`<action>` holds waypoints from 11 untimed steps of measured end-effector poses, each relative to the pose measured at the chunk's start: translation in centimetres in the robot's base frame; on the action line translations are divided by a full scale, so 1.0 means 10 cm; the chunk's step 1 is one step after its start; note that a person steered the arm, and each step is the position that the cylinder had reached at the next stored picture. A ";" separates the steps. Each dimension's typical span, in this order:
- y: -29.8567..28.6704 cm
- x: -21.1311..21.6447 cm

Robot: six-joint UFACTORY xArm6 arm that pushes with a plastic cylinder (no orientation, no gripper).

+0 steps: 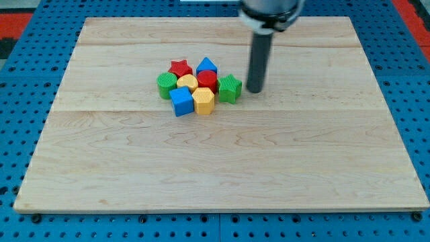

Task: Place the blue triangle towards top center

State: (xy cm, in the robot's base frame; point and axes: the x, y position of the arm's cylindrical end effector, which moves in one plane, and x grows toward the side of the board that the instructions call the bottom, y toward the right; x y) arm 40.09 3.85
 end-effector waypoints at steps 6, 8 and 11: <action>0.23 -1.26; -0.65 -1.43; -0.51 -1.43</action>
